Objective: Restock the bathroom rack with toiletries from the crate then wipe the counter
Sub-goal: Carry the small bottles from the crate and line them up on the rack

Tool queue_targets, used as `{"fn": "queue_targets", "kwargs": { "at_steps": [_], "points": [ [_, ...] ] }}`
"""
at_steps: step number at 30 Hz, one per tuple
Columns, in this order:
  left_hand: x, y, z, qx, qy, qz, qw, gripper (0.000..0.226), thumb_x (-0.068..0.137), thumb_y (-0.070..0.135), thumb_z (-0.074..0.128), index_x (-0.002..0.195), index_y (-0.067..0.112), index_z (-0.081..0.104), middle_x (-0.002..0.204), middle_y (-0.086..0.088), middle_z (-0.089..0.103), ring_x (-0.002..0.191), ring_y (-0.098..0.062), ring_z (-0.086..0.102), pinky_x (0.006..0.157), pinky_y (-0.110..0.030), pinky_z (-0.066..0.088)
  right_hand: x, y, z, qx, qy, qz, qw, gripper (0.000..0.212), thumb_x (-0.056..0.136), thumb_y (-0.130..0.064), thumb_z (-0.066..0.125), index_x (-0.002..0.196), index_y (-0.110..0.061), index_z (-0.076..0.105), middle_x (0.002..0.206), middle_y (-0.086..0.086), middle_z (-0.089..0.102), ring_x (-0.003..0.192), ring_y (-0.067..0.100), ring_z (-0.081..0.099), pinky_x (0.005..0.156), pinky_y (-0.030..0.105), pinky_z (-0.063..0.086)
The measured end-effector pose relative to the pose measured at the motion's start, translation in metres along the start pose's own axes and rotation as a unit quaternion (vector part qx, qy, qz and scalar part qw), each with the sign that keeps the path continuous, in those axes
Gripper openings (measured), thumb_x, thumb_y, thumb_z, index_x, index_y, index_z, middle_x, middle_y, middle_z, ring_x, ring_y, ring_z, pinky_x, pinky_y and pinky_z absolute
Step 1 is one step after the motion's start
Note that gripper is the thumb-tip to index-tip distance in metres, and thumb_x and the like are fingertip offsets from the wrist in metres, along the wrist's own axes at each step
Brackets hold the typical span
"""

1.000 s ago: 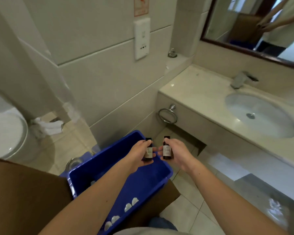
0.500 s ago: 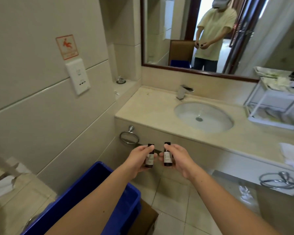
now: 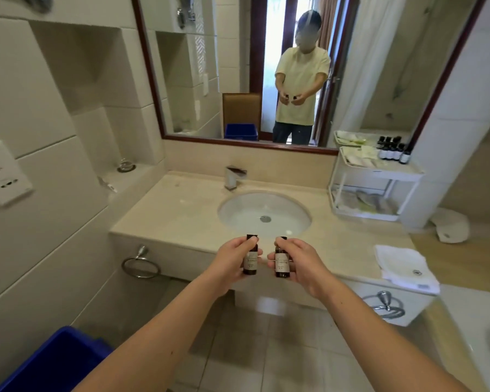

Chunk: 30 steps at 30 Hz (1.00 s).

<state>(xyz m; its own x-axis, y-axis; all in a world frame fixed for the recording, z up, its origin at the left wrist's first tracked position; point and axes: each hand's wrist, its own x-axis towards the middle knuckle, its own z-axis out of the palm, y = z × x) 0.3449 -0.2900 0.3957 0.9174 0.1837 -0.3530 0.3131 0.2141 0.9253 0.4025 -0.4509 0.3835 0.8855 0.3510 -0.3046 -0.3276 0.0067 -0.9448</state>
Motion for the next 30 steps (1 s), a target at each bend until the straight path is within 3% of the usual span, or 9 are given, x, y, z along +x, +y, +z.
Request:
{"fn": "queue_targets", "kwargs": {
  "at_steps": [3,8,15,20,30],
  "points": [
    [0.018,0.003,0.042,0.002,-0.009,0.015,1.0,0.024,0.095,0.033,0.059,0.111,0.018,0.064,0.096,-0.002,0.07,0.085,-0.016,0.067,0.075,-0.032,0.054,0.009,-0.009,-0.041,-0.006,0.008,-0.01,1.0,0.03,0.09,-0.037,0.065,0.107,-0.013,0.061,0.09,0.011,0.075,0.084,0.028,0.074,0.076,0.04,0.059],
    [0.047,0.003,0.098,0.042,-0.037,0.039,0.998,0.024,0.093,0.037,0.06,0.107,0.019,0.067,0.102,-0.003,0.068,0.097,-0.02,0.067,0.075,-0.035,0.056,0.015,-0.024,-0.1,0.004,0.033,-0.023,0.999,0.027,0.09,-0.032,0.067,0.104,-0.01,0.061,0.088,0.013,0.074,0.081,0.029,0.073,0.077,0.045,0.059],
    [0.078,0.012,0.16,0.071,-0.084,0.054,0.992,0.019,0.095,0.037,0.058,0.102,0.021,0.067,0.099,-0.004,0.068,0.09,-0.015,0.07,0.062,-0.025,0.056,0.021,-0.039,-0.165,0.034,0.073,-0.042,0.996,0.029,0.089,-0.03,0.069,0.107,-0.008,0.064,0.09,0.014,0.073,0.075,0.025,0.071,0.072,0.04,0.06],
    [0.112,0.017,0.198,0.093,-0.116,0.057,0.987,0.015,0.097,0.034,0.055,0.105,0.024,0.063,0.103,-0.005,0.068,0.089,-0.014,0.07,0.068,-0.028,0.056,0.039,-0.047,-0.205,0.053,0.113,-0.052,0.991,0.028,0.088,-0.029,0.07,0.106,-0.008,0.063,0.087,0.014,0.073,0.074,0.026,0.071,0.074,0.042,0.058],
    [0.221,0.06,0.276,0.081,-0.17,0.084,0.979,0.019,0.095,0.034,0.058,0.102,0.02,0.067,0.095,-0.003,0.068,0.08,-0.014,0.069,0.06,-0.024,0.054,0.117,-0.1,-0.28,0.047,0.175,-0.067,0.981,0.024,0.086,-0.029,0.071,0.099,-0.011,0.062,0.086,0.009,0.066,0.076,0.027,0.071,0.076,0.046,0.057]
  ]
}}
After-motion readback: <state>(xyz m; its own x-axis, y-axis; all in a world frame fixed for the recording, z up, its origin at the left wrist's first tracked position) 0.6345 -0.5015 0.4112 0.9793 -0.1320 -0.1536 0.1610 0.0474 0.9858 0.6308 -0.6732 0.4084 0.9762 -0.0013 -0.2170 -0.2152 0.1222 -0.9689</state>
